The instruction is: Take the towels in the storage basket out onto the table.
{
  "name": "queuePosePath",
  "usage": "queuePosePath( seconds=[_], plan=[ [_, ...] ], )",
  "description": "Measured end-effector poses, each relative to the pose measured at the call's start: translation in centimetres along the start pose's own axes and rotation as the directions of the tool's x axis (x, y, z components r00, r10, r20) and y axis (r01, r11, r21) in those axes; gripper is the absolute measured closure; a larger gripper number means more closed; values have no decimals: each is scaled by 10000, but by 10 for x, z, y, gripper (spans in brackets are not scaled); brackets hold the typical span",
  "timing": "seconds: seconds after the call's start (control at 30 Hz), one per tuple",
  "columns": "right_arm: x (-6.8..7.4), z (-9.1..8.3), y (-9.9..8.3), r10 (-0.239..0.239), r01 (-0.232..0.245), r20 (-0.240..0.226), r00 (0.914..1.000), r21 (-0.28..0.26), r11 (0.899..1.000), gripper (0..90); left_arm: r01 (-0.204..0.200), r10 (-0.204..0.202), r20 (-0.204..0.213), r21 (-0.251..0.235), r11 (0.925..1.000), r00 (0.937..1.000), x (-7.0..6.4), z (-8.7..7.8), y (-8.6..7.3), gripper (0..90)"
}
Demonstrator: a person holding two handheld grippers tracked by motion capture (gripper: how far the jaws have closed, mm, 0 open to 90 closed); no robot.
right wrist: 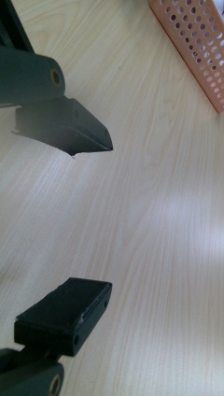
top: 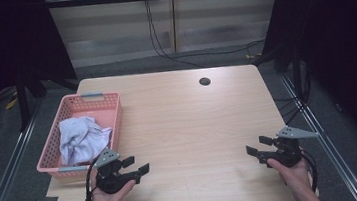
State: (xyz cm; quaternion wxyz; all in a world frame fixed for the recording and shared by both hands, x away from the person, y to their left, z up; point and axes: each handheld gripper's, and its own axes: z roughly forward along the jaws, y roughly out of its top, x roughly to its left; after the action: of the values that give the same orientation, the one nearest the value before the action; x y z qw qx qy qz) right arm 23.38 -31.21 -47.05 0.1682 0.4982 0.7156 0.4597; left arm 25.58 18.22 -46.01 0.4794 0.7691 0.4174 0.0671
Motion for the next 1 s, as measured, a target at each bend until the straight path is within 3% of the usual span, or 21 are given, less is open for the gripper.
queuePosePath(
  seconds=[0.1, 0.4, 0.57, 0.7, 0.8, 1.0],
  plan=[
    [0, 1, 0, -8, 9, -68, 10000, 82, 10000, 252, -263, 266, -91, 290, 9992, 9996, -2, 2, 0, 331],
    [3, 3, -1, -172, 173, -27, 9998, 299, 9994, 240, -131, 131, -6, 264, 9996, 9999, -6, 1, 2, 331],
    [6, 3, -2, -338, 339, -27, 9994, 491, 9982, 235, -531, 531, 18, 268, 9982, 9986, -7, -9, 12, 329],
    [7, 3, -3, -371, 372, -30, 9993, 623, 9974, 230, -418, 418, -104, -28, 9991, 9991, -2, -21, 23, 324],
    [8, 5, -3, -403, 408, -88, 9992, 671, 9969, 230, -617, 619, -288, 101, 9980, 9977, 3, -31, 31, 322],
    [10, 6, -3, -476, 483, -120, 9988, 710, 9963, 229, -340, 346, -853, 82, 9994, 9958, 25, -57, 49, 302]
  ],
)
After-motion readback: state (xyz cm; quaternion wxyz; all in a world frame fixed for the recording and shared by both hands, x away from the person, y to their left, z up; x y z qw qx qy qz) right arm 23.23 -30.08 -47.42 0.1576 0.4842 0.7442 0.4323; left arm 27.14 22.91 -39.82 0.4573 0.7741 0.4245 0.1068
